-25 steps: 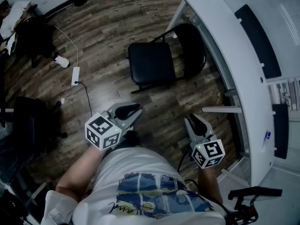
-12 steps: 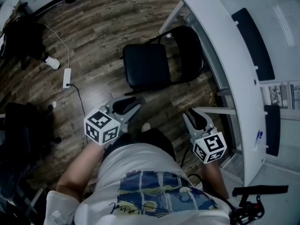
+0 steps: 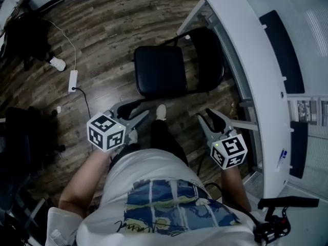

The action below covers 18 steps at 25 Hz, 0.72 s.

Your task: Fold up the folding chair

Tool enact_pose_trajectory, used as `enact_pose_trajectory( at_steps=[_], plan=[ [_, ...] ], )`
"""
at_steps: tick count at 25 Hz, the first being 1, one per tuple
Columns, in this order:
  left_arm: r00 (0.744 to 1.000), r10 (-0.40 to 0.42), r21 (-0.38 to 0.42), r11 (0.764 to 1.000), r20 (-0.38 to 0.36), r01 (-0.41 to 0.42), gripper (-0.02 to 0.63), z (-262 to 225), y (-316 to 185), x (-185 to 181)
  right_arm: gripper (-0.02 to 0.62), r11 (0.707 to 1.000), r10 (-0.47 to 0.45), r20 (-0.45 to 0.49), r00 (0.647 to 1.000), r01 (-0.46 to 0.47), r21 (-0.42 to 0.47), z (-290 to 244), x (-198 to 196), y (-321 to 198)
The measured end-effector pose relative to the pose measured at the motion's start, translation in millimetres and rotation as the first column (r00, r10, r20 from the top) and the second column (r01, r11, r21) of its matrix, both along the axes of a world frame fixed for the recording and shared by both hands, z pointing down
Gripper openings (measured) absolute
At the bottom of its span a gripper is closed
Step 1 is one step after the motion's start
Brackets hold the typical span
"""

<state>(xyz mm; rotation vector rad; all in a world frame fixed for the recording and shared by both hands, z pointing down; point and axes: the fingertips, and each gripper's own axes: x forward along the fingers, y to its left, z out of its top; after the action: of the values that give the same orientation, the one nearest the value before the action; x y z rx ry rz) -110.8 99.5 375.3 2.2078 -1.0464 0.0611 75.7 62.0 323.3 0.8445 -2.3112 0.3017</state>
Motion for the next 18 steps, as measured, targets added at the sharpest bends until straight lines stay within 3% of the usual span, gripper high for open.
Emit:
enact_pose_trajectory(
  at_steps=[3, 11, 18],
  plan=[
    [1.0, -0.02, -0.02, 1.0, 0.016, 0.02, 0.221, 6.3, -15.9, 6.4, 0.123, 1.0, 0.008, 0.004, 1.0, -0.008, 0.0, 5.4, 12.3, -28.3],
    [0.999, -0.043, -0.113, 0.993, 0.029, 0.046, 0.242, 44.3, -66.6, 28.8, 0.13, 0.995, 0.087, -0.03, 0.996, -0.088, -0.041, 34.2, 67.9, -105.5],
    [0.994, -0.111, -0.19, 0.975, 0.018, 0.112, 0.263, 99.7, -112.9, 22.5, 0.147, 0.979, 0.171, -0.083, 0.982, -0.179, -0.094, 86.1, 111.3, -167.9]
  ],
)
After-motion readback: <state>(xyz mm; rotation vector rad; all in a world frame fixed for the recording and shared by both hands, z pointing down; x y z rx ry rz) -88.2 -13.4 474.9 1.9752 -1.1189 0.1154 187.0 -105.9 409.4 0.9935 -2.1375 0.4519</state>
